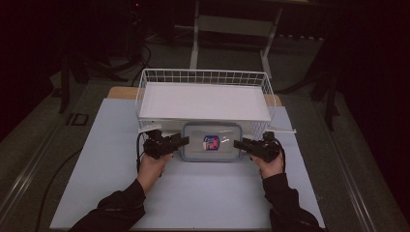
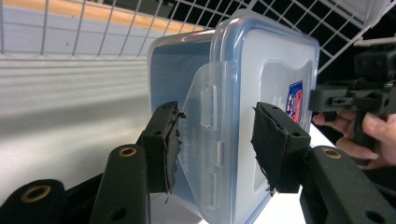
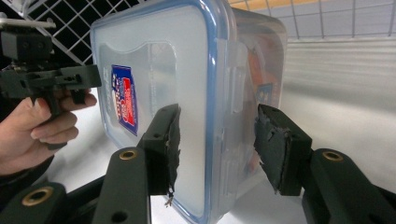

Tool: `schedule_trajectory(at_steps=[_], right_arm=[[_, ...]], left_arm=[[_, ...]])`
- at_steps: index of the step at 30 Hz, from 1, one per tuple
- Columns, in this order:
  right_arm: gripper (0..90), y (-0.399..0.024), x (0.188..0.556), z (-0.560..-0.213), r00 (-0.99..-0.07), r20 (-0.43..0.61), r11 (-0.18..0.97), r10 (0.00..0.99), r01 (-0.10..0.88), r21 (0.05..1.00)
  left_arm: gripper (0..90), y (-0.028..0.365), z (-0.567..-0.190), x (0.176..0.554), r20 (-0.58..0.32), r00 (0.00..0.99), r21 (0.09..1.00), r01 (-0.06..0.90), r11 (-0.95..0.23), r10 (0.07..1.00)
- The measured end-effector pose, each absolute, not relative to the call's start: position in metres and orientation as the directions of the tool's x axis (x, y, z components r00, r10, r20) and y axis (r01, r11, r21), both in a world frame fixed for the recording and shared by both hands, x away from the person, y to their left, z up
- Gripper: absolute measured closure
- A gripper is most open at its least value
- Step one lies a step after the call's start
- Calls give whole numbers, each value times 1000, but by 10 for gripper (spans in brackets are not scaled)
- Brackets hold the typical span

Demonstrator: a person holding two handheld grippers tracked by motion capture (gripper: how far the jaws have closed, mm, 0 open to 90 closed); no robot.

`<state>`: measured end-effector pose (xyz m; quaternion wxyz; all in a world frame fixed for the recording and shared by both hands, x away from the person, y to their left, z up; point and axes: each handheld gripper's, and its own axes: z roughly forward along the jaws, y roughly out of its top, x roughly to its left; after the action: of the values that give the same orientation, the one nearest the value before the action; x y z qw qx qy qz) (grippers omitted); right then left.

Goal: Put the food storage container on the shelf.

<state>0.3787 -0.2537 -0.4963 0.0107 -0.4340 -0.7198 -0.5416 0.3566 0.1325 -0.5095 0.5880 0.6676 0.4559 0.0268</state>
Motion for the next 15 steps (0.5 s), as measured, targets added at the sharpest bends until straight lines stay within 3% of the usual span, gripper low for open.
schedule_trajectory(at_steps=[6,10,12,14,15], right_arm=[[496,-255,378,-501,-610,497,-1,617,631,775],[547,-247,375,-497,-606,412,38,680,590,806],[528,-245,374,-499,-603,384,65,699,589,806],[505,-244,375,-501,-599,386,73,702,599,797],[462,-244,377,-505,-579,436,21,689,617,787]], left_arm=[[505,130,-512,357,-489,586,824,553,123,647],[469,128,-516,359,-448,587,845,525,105,674],[446,128,-519,361,-477,565,829,543,133,673],[447,130,-519,362,-449,561,841,529,116,696],[534,130,-520,364,-438,580,841,535,85,687]])
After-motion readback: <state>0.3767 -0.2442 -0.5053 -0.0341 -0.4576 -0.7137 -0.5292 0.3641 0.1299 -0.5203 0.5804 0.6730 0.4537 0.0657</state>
